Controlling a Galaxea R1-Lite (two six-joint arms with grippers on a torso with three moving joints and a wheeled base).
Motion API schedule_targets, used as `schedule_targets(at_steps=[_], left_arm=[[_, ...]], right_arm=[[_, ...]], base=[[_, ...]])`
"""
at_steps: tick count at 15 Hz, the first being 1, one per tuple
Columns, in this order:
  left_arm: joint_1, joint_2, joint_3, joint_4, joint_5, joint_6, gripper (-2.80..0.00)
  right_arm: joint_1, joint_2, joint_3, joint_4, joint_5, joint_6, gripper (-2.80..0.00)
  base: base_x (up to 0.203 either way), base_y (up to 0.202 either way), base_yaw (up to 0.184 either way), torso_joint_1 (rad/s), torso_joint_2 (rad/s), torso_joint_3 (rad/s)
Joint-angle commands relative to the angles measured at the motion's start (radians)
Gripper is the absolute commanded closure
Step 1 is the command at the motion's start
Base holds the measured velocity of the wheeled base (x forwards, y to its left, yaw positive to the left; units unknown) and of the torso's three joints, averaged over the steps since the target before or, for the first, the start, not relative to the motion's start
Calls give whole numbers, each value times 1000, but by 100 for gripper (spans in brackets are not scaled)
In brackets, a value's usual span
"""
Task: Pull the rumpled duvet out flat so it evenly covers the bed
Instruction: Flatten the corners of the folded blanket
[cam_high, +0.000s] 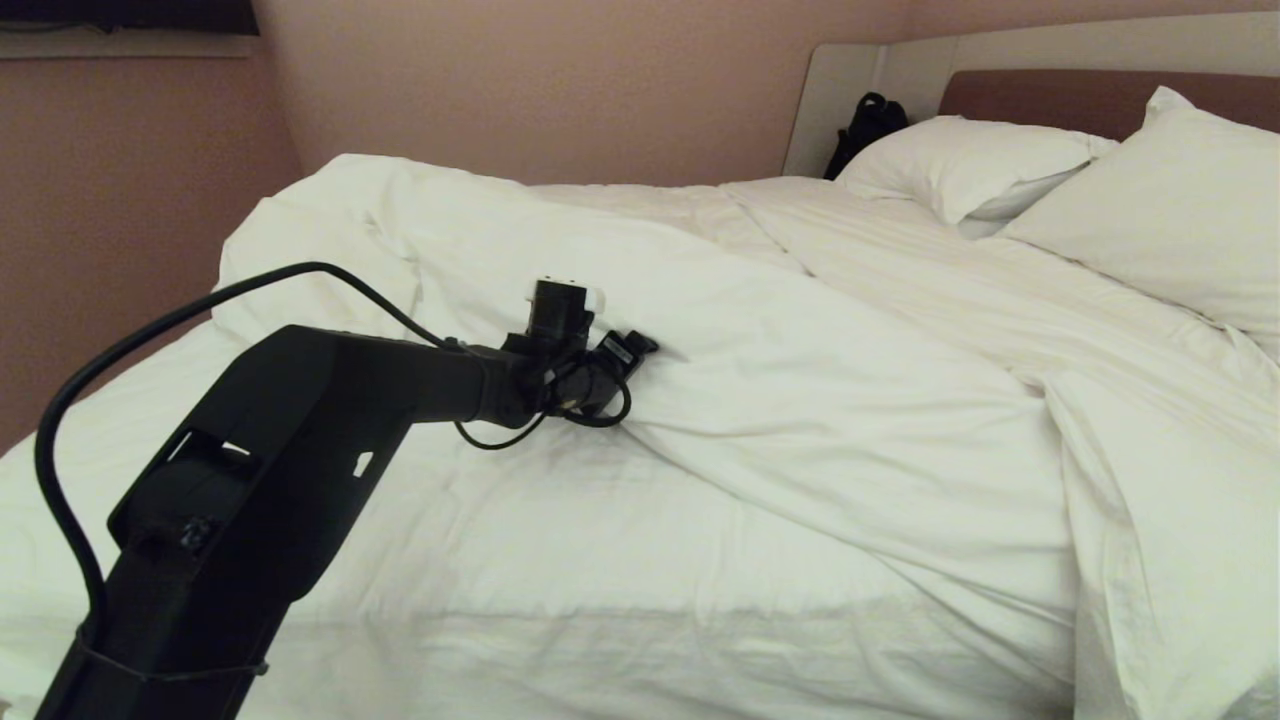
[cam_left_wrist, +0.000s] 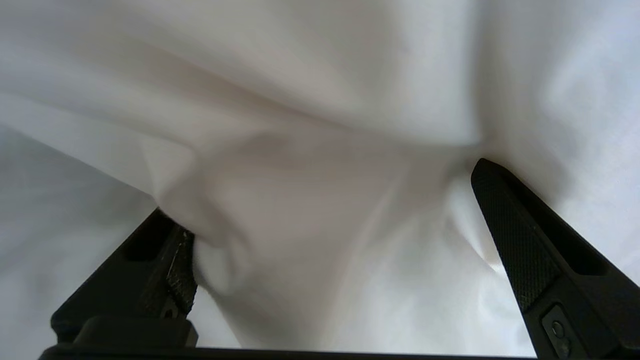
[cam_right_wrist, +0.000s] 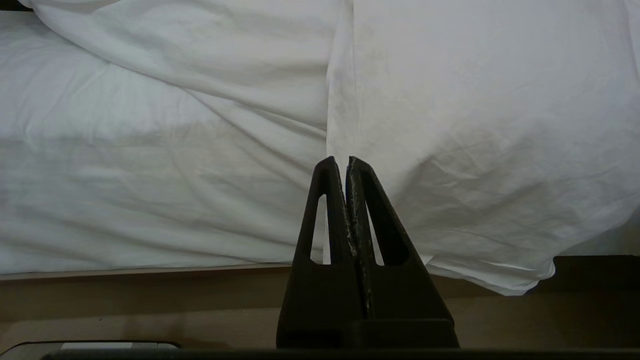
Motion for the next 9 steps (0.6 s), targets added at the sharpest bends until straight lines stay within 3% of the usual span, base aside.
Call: schedule_targets(at_steps=[1,8,9], left_arm=[[0,-12,0,1,-2,0,-280],[1,-5,0,-2,-2,0,-280],[1,-3,-2,-2,-2,0,0]], right_arm=[[0,0,0,0,0,0,0],[0,0,0,0,0,0,0],[0,0,0,0,0,0,0]], base=[[0,0,0,0,0,0],[0,0,0,0,0,0],[0,0,0,0,0,0]])
